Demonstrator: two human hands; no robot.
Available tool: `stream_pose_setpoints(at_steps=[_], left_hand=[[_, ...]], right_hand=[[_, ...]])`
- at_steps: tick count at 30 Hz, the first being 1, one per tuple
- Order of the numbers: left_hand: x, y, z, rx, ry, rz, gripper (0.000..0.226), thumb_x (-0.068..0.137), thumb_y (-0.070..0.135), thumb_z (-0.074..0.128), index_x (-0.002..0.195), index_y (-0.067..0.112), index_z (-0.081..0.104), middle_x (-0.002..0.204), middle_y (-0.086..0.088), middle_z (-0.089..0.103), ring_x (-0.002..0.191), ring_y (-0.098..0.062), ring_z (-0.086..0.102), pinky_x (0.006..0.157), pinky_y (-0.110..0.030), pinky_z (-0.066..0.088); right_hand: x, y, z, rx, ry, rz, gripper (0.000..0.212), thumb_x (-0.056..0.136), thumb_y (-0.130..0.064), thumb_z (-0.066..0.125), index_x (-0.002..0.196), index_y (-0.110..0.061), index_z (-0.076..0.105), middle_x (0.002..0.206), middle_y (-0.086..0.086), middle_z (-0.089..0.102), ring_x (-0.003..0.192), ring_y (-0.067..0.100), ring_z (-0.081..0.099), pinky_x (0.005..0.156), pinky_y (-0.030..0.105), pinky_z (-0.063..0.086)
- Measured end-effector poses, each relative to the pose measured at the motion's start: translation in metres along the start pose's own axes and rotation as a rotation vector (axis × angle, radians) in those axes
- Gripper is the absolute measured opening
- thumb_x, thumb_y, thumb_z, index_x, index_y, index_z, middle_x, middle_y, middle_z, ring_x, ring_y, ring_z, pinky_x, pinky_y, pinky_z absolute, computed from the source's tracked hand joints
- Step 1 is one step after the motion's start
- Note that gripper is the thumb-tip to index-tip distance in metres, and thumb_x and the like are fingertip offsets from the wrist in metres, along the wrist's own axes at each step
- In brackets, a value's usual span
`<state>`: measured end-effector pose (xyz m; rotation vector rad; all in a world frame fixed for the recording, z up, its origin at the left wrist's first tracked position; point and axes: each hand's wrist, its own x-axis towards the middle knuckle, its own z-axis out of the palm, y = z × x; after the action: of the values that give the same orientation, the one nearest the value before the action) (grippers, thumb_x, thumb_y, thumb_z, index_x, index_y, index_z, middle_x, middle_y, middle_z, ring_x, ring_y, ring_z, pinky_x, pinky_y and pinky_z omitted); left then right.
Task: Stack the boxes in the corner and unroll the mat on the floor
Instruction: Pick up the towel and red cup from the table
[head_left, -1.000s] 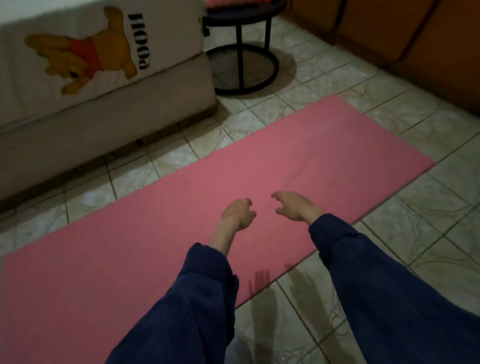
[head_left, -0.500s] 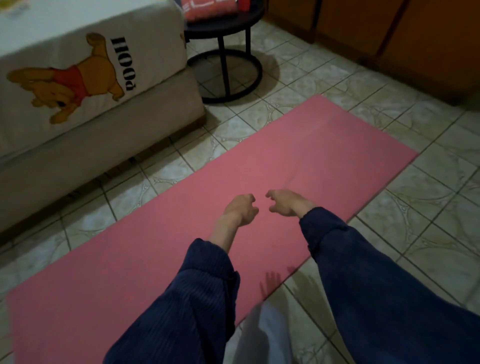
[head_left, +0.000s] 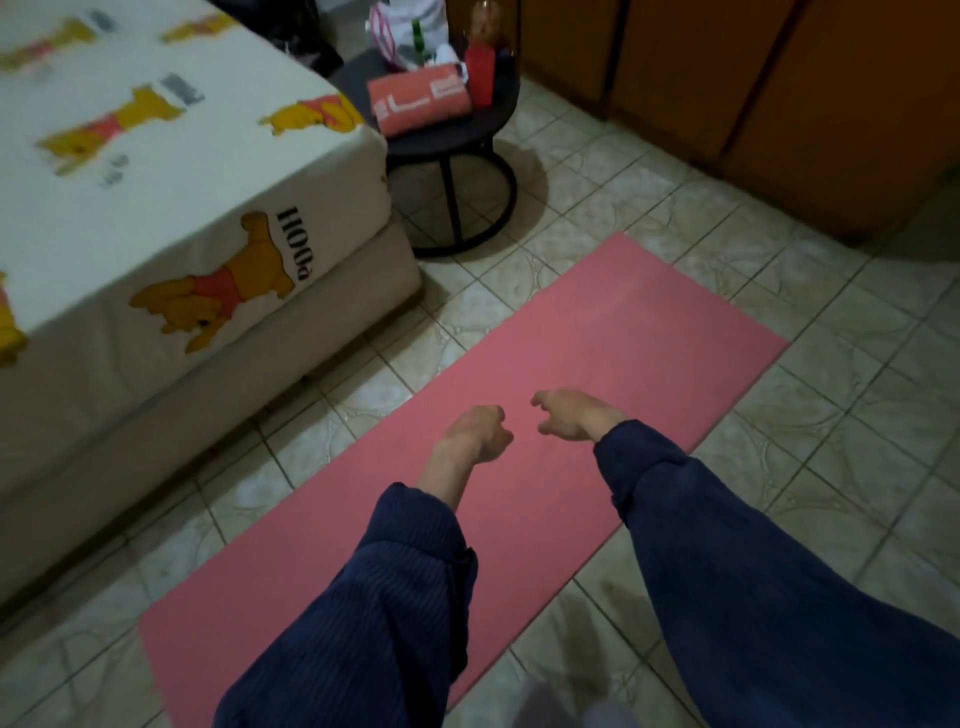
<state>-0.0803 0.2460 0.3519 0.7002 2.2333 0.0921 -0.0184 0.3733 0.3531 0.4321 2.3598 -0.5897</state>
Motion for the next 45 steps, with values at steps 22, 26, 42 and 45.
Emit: stream_pose_setpoints(at_steps=[22, 26, 42, 45], left_hand=[[0.088, 0.164, -0.410, -0.139, 0.266, -0.006, 0.037, 0.091, 0.022, 0.052, 0.119, 0.000, 0.059, 0.128, -0.017, 0.058, 0.116, -0.031, 0.054, 0.089, -0.032, 0.044], [0.123, 0.160, -0.448, -0.206, 0.344, -0.022, 0.029, 0.088, 0.014, 0.055, 0.109, -0.004, 0.062, 0.120, -0.021, 0.061, 0.111, -0.033, 0.056, 0.087, -0.035, 0.045], [0.326, 0.151, -0.594, -0.332, 0.395, -0.156, 0.033, 0.090, 0.010, 0.050, 0.119, -0.003, 0.060, 0.128, -0.021, 0.058, 0.117, -0.034, 0.054, 0.094, -0.035, 0.041], [0.361, 0.155, -0.607, -0.404, 0.407, -0.209, 0.033, 0.090, 0.012, 0.052, 0.118, -0.003, 0.062, 0.128, -0.022, 0.059, 0.118, -0.034, 0.054, 0.094, -0.034, 0.041]], right_hand=[[0.044, 0.026, -0.448, -0.167, 0.117, -0.094, 0.052, 0.093, -0.018, 0.050, 0.141, -0.006, 0.035, 0.145, 0.016, 0.042, 0.130, 0.032, 0.044, 0.105, 0.036, 0.040], [0.087, 0.025, -0.500, -0.167, 0.147, -0.144, 0.052, 0.091, -0.017, 0.051, 0.140, -0.008, 0.037, 0.142, 0.015, 0.045, 0.126, 0.031, 0.048, 0.101, 0.035, 0.043], [0.311, 0.040, -0.688, -0.056, 0.194, -0.264, 0.054, 0.085, -0.015, 0.059, 0.134, -0.005, 0.039, 0.132, 0.019, 0.054, 0.115, 0.034, 0.056, 0.097, 0.044, 0.048], [0.350, 0.054, -0.711, -0.056, 0.187, -0.281, 0.060, 0.084, -0.016, 0.062, 0.137, -0.004, 0.036, 0.136, 0.020, 0.050, 0.122, 0.034, 0.051, 0.101, 0.042, 0.044]])
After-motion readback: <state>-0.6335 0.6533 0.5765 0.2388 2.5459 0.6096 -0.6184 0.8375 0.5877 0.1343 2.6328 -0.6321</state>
